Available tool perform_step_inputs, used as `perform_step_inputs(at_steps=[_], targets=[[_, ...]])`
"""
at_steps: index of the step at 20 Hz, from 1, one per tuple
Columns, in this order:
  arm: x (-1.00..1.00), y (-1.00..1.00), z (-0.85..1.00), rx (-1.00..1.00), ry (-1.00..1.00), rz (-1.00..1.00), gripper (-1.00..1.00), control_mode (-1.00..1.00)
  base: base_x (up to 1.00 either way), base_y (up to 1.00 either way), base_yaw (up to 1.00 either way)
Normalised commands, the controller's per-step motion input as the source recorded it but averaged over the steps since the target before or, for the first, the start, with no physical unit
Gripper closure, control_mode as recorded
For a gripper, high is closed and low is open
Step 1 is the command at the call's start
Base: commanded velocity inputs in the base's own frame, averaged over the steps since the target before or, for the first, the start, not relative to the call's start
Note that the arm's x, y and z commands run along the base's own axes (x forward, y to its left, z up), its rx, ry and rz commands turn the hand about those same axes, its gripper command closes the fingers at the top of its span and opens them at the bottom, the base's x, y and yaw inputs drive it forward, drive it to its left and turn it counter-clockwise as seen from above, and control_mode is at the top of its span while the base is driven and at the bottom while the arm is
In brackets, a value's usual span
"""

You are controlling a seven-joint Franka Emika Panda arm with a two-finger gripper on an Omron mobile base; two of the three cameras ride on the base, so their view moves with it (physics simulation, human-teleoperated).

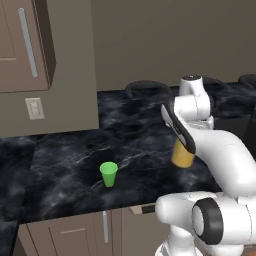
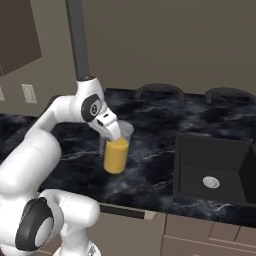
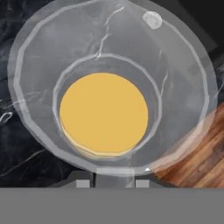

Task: Place the pitcher and cup on the dining counter for serving.

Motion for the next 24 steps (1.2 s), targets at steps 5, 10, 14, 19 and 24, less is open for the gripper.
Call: perform_step_inputs(at_steps=[5, 10, 14, 19, 24], targets=[[-0.51, 0.07, 0.81, -0.03, -0.26, 0.07, 1.0, -1.0, 0.0, 0.0, 0.0], [-0.36, 0.15, 0.91, -0.06, -0.26, 0.05, 1.0, -1.0, 0.0, 0.0, 0.0], [-0.29, 0.16, 0.67, -0.08, -0.18, 0.15, 1.0, -1.0, 0.0, 0.0, 0.0], [-0.16, 0.05, 0.07, -0.05, -0.1, 0.07, 1.0, -1.0, 0.0, 0.0, 0.0], [-0.02, 0.0, 0.0, 0.0, 0.0, 0.0, 1.0, 1.0, -0.24, 0.0, 0.0]])
